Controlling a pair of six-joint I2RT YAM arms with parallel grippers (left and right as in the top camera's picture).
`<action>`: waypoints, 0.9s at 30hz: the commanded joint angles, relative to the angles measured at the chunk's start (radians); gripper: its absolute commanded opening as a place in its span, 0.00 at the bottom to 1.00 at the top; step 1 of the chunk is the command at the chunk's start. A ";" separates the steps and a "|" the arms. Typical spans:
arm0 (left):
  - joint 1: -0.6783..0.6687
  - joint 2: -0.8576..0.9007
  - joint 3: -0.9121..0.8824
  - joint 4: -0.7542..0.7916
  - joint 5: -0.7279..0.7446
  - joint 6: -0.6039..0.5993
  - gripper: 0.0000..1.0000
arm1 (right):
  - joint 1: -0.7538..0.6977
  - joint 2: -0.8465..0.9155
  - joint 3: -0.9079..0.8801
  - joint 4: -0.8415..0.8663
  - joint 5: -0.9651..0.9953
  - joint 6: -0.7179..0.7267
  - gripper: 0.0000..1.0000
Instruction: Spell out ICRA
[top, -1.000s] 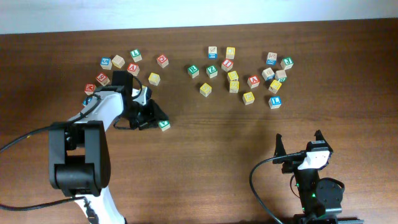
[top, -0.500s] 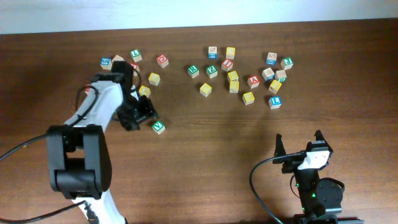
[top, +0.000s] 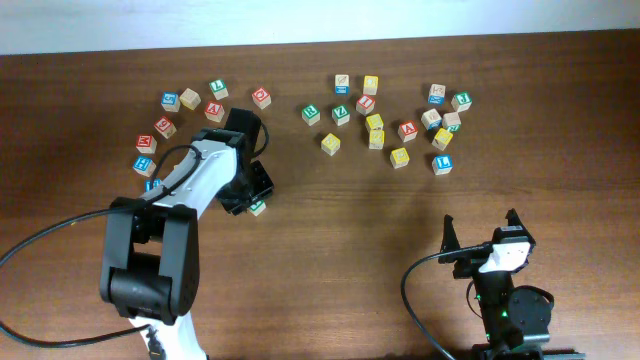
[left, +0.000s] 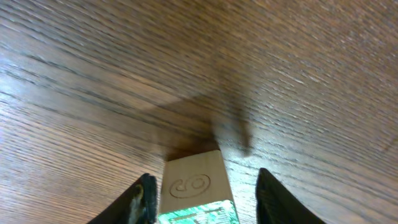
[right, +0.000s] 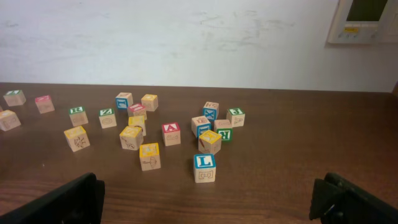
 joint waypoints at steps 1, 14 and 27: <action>0.002 -0.022 -0.007 0.000 -0.045 -0.014 0.34 | -0.008 -0.006 -0.005 -0.005 0.005 0.004 0.98; 0.002 -0.023 -0.005 0.000 -0.045 -0.013 0.23 | -0.007 -0.006 -0.005 -0.005 0.005 0.004 0.98; -0.029 -0.023 0.121 0.286 -0.257 0.363 0.17 | -0.008 -0.006 -0.005 -0.005 0.005 0.004 0.98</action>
